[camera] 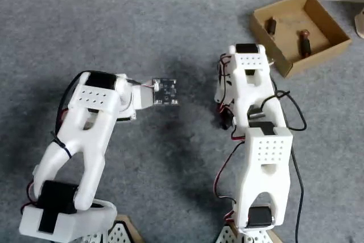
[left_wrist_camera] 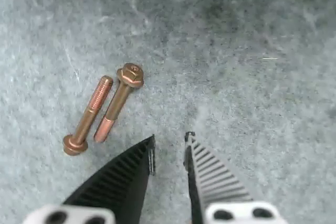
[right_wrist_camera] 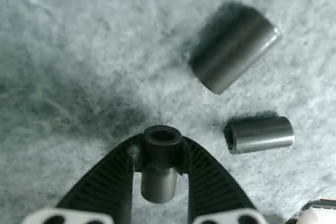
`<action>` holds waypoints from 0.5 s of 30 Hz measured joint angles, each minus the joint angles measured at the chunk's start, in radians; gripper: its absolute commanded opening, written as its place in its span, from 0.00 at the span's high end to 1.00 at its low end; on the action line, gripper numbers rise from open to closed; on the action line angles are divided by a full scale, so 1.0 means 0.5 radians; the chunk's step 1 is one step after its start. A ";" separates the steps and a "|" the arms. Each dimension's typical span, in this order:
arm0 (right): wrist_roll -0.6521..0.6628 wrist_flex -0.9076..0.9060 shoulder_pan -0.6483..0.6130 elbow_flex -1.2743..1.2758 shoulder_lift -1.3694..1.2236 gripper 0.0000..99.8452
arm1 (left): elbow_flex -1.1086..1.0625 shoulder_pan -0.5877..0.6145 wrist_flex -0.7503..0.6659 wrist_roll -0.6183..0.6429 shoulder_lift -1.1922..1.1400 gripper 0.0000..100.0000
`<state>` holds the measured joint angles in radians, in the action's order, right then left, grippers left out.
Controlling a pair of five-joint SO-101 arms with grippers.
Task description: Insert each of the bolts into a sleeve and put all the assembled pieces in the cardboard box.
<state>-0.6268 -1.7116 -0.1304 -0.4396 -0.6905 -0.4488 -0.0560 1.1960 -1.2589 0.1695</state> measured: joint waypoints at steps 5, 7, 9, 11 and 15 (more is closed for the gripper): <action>0.000 0.000 0.000 0.000 -0.077 1.00 | 0.000 0.000 0.000 0.160 -0.006 0.75; 0.000 0.000 0.000 0.000 -0.080 1.00 | 0.000 0.000 -0.012 0.325 -0.006 0.74; 0.000 0.000 0.000 0.000 -0.080 1.00 | -0.025 0.009 -0.104 0.460 -0.006 0.74; 0.000 0.000 0.000 0.000 -0.080 1.00 | -0.104 0.015 -0.242 0.549 -0.006 0.74; 0.000 0.000 0.000 0.000 -0.080 1.00 | -0.295 0.015 -0.473 0.617 -0.006 0.74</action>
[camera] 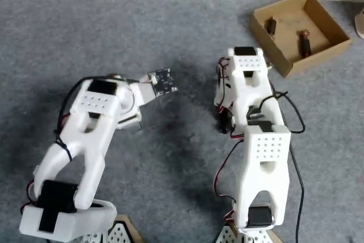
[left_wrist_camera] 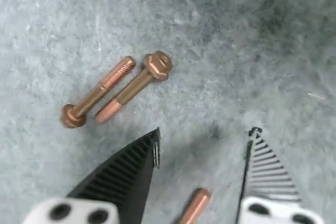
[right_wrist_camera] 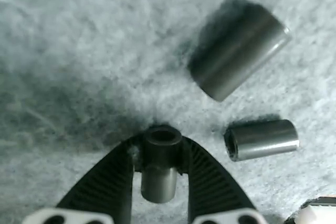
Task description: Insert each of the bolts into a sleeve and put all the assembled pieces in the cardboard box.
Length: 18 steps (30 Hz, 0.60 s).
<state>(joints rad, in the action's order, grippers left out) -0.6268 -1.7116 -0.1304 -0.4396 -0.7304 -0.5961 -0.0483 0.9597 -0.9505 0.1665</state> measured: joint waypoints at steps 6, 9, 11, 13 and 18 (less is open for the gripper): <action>0.006 0.012 0.000 0.000 0.000 1.00 | -0.034 0.000 -0.080 0.012 -0.003 0.74; 0.006 0.018 0.000 0.000 0.000 1.00 | -0.080 0.000 -0.089 0.012 -0.003 0.74; 0.006 0.018 0.000 0.000 0.000 1.00 | -0.077 -0.003 -0.089 0.012 -0.003 0.74; 0.006 0.018 0.000 0.000 0.000 1.00 | -0.071 -0.003 -0.089 -0.058 -0.003 0.74; 0.006 0.018 0.000 0.000 0.000 1.00 | 0.092 0.000 0.080 -0.430 -0.061 0.74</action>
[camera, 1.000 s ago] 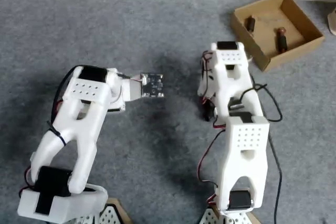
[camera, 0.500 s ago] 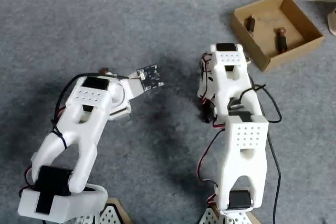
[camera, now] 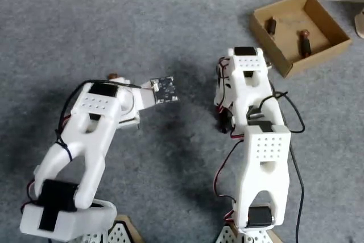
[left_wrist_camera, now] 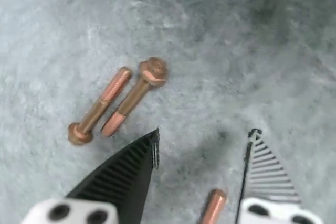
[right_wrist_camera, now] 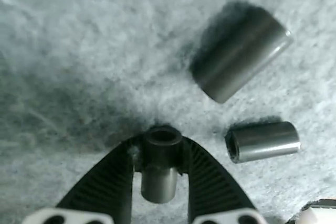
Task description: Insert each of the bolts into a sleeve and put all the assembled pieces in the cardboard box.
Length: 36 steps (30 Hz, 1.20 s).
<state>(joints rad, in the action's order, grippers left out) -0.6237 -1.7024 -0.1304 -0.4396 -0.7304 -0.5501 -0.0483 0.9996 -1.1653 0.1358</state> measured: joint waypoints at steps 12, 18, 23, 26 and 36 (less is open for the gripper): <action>0.000 0.000 0.000 0.000 0.000 1.00 | 0.752 0.003 0.660 -0.347 -0.482 0.74; 0.000 0.000 0.000 0.000 0.000 1.00 | 0.954 0.003 0.681 -0.374 -0.654 0.74; 0.000 0.000 0.000 0.000 0.000 1.00 | 1.086 0.003 0.681 -0.374 -0.868 0.74; 0.000 0.034 0.000 0.000 0.000 1.00 | 1.108 0.003 0.681 -0.374 -0.964 0.74; 0.000 0.068 0.000 0.000 0.000 1.00 | 1.178 -0.018 0.681 -0.374 -1.053 0.74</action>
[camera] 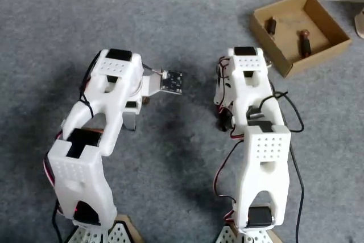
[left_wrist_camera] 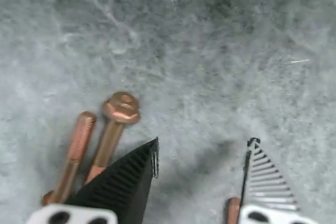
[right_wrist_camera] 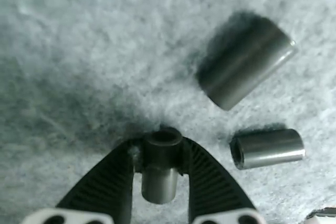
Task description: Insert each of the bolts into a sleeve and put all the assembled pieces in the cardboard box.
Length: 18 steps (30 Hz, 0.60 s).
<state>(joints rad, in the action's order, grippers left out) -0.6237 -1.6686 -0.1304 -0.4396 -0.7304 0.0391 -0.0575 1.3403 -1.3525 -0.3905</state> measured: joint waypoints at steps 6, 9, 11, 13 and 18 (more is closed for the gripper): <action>0.000 0.000 0.000 0.000 0.000 1.00 | 0.117 0.003 0.000 0.000 0.000 0.74; 0.000 0.000 0.000 0.000 0.000 1.00 | 0.135 -0.012 0.000 0.000 0.000 0.74; 0.000 0.000 0.000 0.000 0.000 1.00 | 0.135 -0.021 0.000 -0.003 0.000 0.74; 0.000 0.000 0.000 0.000 0.000 1.00 | 0.135 -0.021 0.000 -0.003 0.000 0.74; 0.000 0.000 0.000 0.000 0.000 1.00 | 0.153 -0.025 -0.064 -0.003 -0.080 0.74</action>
<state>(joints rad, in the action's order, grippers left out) -0.6237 -1.6686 -0.1304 -0.4396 -0.7304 0.1158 -0.0698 1.3080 -1.3541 -0.4304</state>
